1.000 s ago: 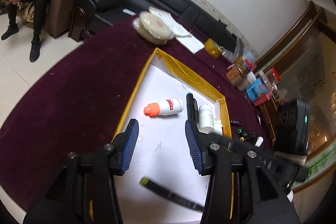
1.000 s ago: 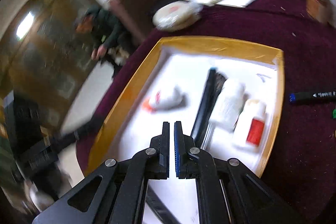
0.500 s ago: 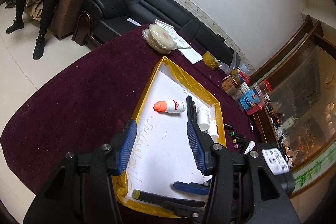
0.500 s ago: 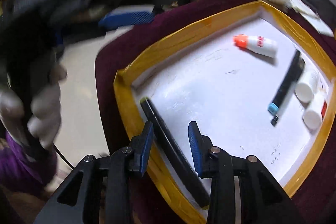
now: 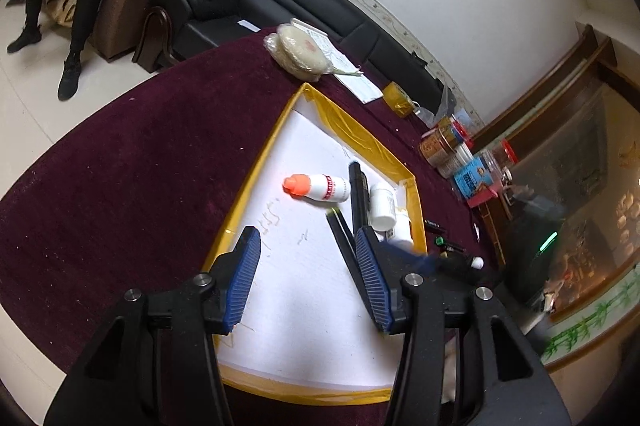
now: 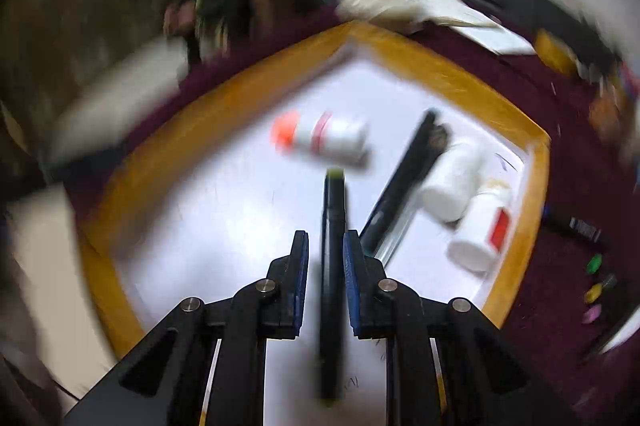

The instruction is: Organize rigid objects

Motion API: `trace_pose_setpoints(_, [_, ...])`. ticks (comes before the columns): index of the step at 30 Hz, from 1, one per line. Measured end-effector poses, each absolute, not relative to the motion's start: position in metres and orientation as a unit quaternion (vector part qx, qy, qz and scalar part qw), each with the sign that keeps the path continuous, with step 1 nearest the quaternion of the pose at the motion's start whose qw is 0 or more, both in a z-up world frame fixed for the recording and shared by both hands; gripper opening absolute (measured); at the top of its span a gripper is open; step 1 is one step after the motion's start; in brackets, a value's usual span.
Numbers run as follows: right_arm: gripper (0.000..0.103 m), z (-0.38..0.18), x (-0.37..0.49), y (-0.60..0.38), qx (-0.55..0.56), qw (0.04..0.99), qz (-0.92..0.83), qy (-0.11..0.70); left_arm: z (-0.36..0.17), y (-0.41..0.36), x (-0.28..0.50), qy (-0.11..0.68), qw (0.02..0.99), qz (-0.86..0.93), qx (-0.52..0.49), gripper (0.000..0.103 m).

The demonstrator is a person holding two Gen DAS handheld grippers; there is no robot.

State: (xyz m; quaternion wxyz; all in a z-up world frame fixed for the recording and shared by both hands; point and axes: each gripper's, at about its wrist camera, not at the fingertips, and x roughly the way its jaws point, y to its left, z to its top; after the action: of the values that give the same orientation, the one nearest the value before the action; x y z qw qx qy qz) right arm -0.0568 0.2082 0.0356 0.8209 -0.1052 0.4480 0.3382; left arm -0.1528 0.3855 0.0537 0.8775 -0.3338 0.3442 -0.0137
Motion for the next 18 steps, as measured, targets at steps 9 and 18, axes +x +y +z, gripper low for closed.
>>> trace_pose_setpoints(9, [0.048, 0.113, -0.069, 0.084, -0.027, 0.925, 0.237, 0.294, 0.062, 0.339, -0.133, 0.368, 0.882, -0.037, -0.291, 0.048])
trace_pose_setpoints(18, [0.092, 0.086, -0.040, -0.061, 0.095, 0.947, 0.095, 0.291, 0.079, 0.218, -0.091, 0.416, 0.887, -0.101, -0.175, 0.048])
